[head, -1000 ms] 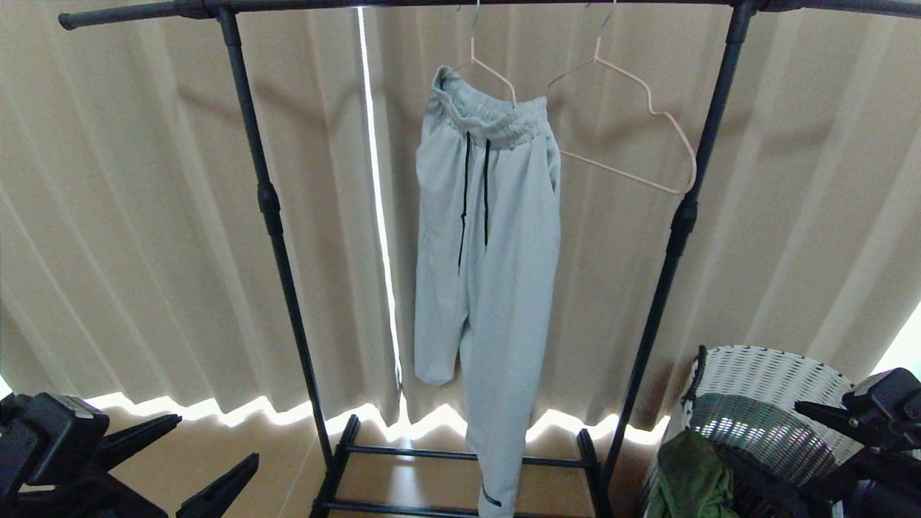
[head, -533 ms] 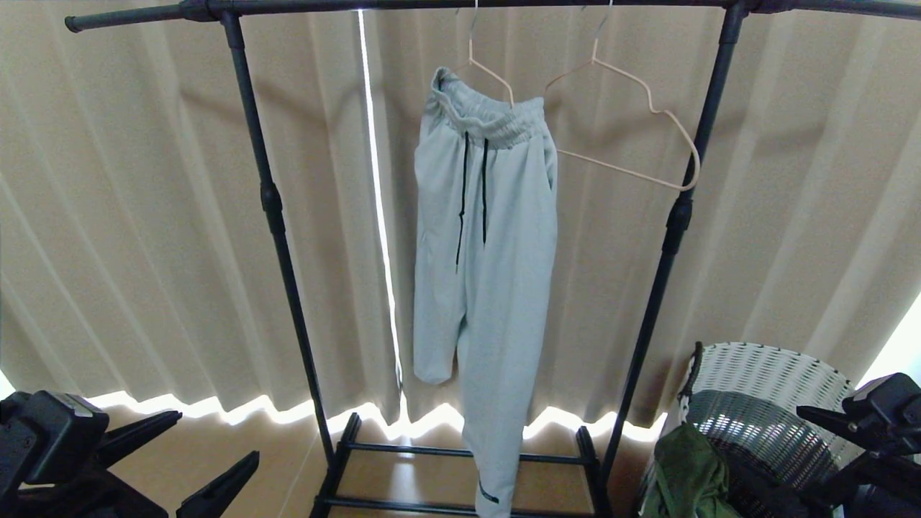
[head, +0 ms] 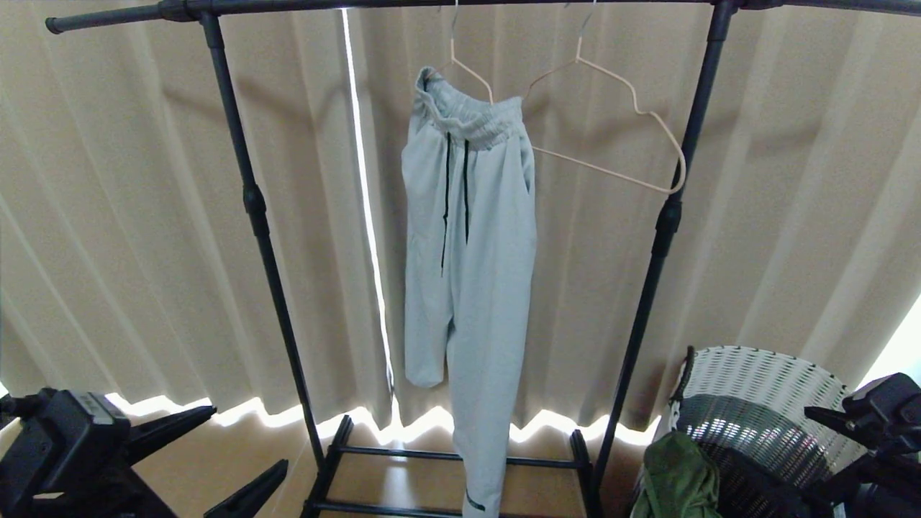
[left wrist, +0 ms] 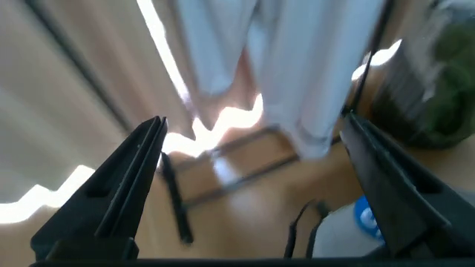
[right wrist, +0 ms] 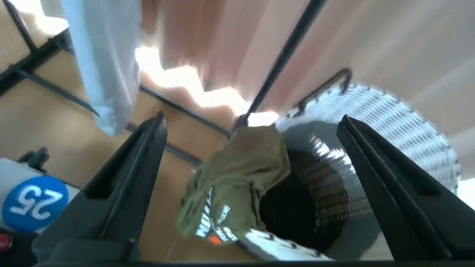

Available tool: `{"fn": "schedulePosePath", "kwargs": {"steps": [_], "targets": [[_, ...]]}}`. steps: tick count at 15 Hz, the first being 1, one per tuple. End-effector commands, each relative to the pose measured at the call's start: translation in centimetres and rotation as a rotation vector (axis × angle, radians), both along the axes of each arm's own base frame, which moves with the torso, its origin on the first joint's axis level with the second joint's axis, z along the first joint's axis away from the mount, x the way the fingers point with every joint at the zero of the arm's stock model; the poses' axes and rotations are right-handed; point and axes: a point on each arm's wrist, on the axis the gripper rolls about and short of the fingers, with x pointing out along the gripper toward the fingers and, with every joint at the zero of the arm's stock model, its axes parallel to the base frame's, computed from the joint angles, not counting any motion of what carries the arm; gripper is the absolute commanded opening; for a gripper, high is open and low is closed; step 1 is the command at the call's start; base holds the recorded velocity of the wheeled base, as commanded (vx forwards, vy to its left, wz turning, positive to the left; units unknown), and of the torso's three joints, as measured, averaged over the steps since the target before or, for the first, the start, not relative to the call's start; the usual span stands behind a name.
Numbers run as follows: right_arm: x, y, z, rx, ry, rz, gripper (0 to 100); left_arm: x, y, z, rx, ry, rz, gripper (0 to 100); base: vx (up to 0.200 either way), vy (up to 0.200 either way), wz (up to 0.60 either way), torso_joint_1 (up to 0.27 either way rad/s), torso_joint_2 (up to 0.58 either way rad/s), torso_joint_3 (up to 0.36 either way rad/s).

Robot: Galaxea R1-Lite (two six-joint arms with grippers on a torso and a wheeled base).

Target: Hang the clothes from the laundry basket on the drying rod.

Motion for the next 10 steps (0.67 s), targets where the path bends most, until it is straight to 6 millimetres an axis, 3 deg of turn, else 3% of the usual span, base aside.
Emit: {"fn": "schedulePosePath", "kwargs": {"steps": [1, 4, 8, 10], "targets": [[0.3, -0.8, 0.1, -0.074, -0.013, -0.056, 100, 2.1, -1.9, 0.8, 0.007, 0.015, -0.063, 100, 0.0, 0.0, 0.0, 0.0, 0.0, 0.0], [0.4, -2.2, -0.2, -0.277, 0.003, -0.063, 100, 5.4, -3.7, 0.9, 0.025, 0.052, -0.073, 100, 0.0, 0.0, 0.0, 0.0, 0.0, 0.0], [3.1, -1.8, -1.3, -0.27, 0.127, -0.022, 100, 8.2, -5.0, -0.6, -0.02, -0.032, -0.064, 100, 0.0, 0.0, 0.0, 0.0, 0.0, 0.0], [4.0, -1.6, -1.7, -0.267, 0.161, -0.012, 100, 8.3, -5.0, -1.0, -0.032, -0.063, -0.06, 100, 0.0, 0.0, 0.0, 0.0, 0.0, 0.0]]}}
